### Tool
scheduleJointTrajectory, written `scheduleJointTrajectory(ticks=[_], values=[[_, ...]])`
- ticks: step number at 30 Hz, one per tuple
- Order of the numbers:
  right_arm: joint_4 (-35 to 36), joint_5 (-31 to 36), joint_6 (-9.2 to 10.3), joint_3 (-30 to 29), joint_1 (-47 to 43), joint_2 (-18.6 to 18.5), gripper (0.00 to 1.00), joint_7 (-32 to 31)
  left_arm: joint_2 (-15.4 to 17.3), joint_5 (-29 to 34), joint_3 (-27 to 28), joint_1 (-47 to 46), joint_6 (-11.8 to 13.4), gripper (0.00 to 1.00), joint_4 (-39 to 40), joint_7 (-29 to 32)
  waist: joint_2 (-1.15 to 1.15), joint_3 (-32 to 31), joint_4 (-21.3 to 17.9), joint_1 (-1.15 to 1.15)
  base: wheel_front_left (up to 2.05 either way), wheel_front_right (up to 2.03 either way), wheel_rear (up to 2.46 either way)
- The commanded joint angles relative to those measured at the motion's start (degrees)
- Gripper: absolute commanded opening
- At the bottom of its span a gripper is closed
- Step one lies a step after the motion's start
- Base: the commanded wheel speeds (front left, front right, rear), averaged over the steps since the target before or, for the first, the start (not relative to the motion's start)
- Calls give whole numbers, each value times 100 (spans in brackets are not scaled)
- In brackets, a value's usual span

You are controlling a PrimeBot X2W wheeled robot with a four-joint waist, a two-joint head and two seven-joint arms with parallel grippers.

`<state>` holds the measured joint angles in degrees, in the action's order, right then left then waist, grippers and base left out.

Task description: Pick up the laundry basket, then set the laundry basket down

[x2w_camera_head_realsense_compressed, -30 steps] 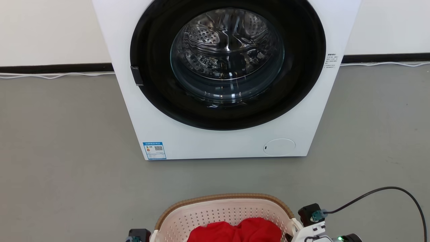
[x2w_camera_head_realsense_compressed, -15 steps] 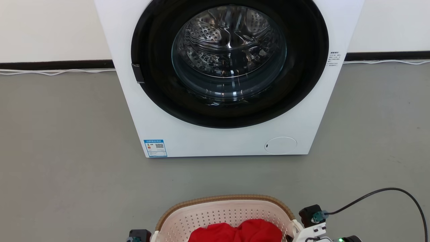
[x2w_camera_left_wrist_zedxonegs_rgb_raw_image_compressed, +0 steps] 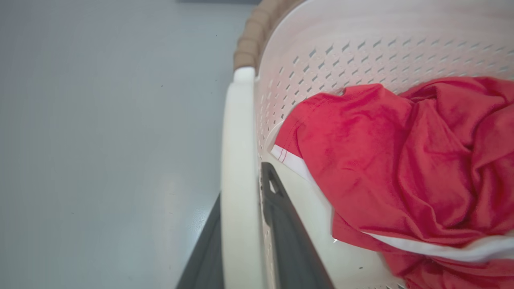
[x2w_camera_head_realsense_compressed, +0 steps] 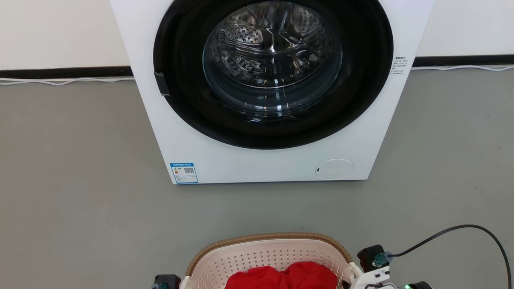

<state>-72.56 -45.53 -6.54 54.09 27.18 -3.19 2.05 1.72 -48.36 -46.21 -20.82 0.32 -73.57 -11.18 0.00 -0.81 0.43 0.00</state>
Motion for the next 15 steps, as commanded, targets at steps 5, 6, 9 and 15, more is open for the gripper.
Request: scheduleJointTrajectory(ticks=[5, 6, 9, 15], values=[[70, -55, -95, 170, 181, 31, 0, 133, 116, -41, 17, -293, 20, 0, 23, -117, 0, 90, -21, 0, 0, 0, 0], [72, -64, -95, 180, 198, 31, 0, 145, 116, -54, 15, -306, 21, 0, 21, -123, 0, 119, -23, 0, 0, 0, 0], [97, -88, -95, 209, 260, 31, 0, 205, 116, -93, 14, -366, 28, 0, 18, -149, 0, 221, -34, 0, 0, 0, 0], [114, -100, -95, 237, 574, 31, 0, 422, 116, -107, 10, -681, 83, 0, 87, -268, 0, 710, -46, 0, 0, 0, 0]])
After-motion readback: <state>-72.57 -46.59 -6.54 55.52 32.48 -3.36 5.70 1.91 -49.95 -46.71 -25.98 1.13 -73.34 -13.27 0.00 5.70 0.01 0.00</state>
